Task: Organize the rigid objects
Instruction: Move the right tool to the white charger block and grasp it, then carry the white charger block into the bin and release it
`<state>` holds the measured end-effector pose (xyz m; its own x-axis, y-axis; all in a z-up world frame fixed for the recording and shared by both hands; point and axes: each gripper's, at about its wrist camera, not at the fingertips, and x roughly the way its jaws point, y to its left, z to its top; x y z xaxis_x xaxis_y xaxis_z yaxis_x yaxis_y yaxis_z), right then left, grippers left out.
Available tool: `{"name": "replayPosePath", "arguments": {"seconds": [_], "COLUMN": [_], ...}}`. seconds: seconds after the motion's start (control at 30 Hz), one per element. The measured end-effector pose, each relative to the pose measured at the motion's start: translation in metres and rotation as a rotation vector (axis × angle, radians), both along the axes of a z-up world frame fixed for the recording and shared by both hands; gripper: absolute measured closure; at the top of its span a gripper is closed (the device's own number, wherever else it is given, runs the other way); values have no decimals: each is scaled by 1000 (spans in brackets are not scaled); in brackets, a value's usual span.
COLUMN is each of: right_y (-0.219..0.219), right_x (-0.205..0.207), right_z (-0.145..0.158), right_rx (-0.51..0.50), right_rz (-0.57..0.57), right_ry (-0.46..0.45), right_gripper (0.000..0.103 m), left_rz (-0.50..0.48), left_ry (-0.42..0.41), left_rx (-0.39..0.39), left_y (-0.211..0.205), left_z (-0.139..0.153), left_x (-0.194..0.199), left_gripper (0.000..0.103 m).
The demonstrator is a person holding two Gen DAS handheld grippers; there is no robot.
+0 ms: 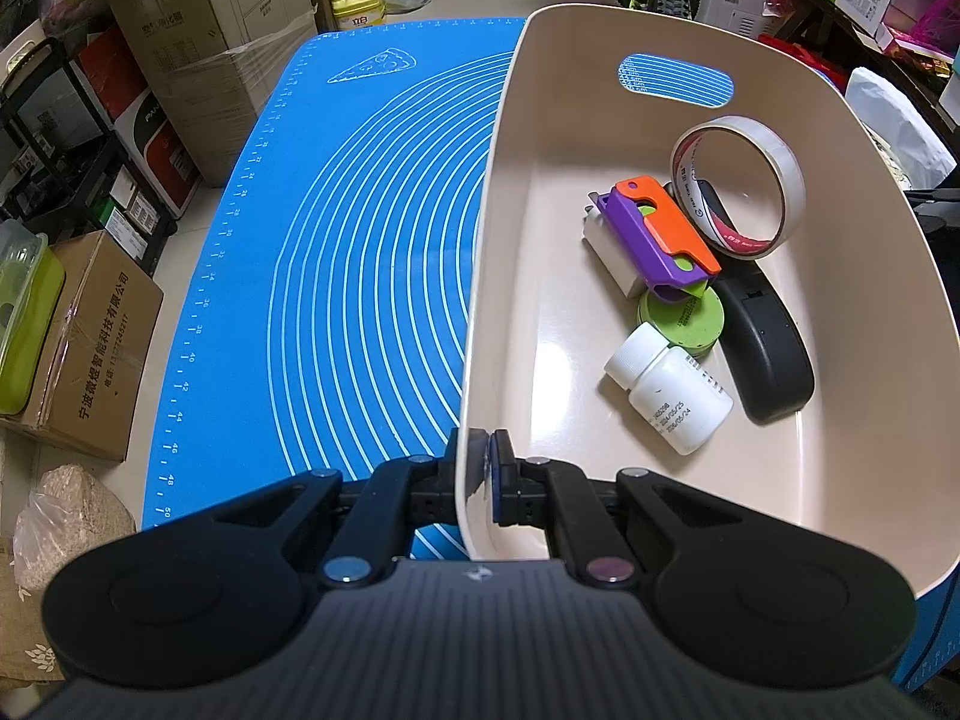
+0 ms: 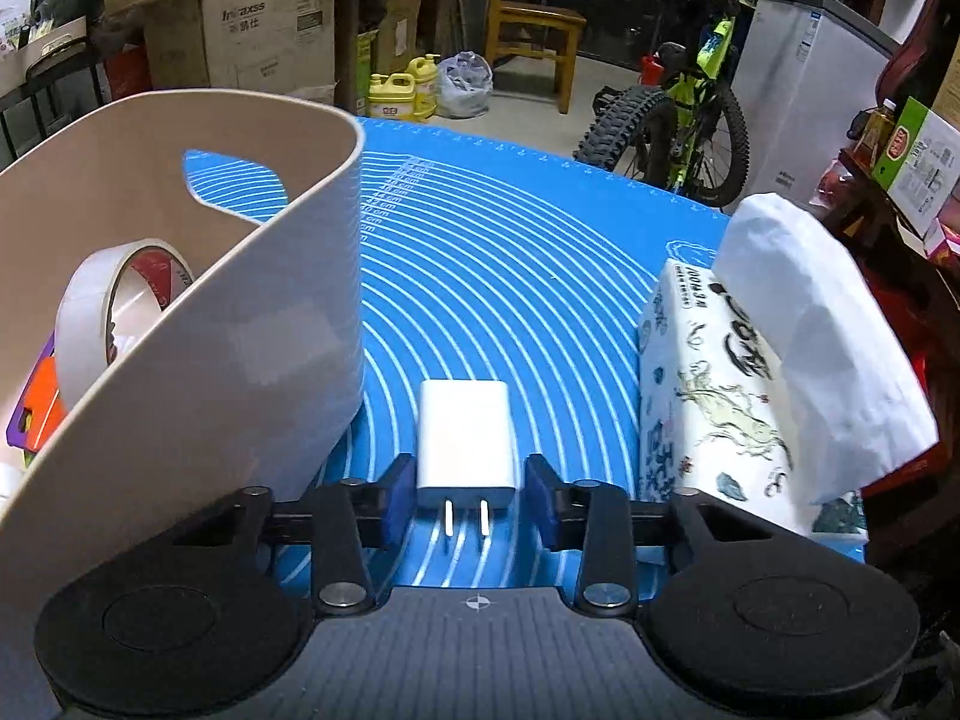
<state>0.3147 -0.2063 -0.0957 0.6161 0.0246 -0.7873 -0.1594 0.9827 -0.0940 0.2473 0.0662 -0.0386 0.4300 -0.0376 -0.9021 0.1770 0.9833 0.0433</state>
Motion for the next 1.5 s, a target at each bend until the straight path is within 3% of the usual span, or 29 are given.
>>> {"name": "replayPosePath", "arguments": {"seconds": [0.03,0.33,0.73,0.97,1.3,1.5], "right_y": [2,3,-6,32,124,151], "right_x": [0,-27,-89,-117,-106,-82], "right_z": [-1,8,84,131,132,107], "right_rx": [-9,-68,-82,-22,-33,-115], "right_rz": [8,37,-16,109,363,377], "right_ry": [-3,-54,-235,-310,-221,-82], "right_gripper": [60,60,61,61,61,61], "left_rz": [0,-2,-3,-2,-2,-3], "left_ry": [0,-1,-2,-2,-2,-1], "left_rx": [0,1,1,0,-1,-7], "left_y": [0,0,0,0,0,-1], "left_z": [0,0,0,0,0,-1], "left_x": [0,0,0,0,0,-1], "left_gripper": [94,94,94,94,94,94]}}
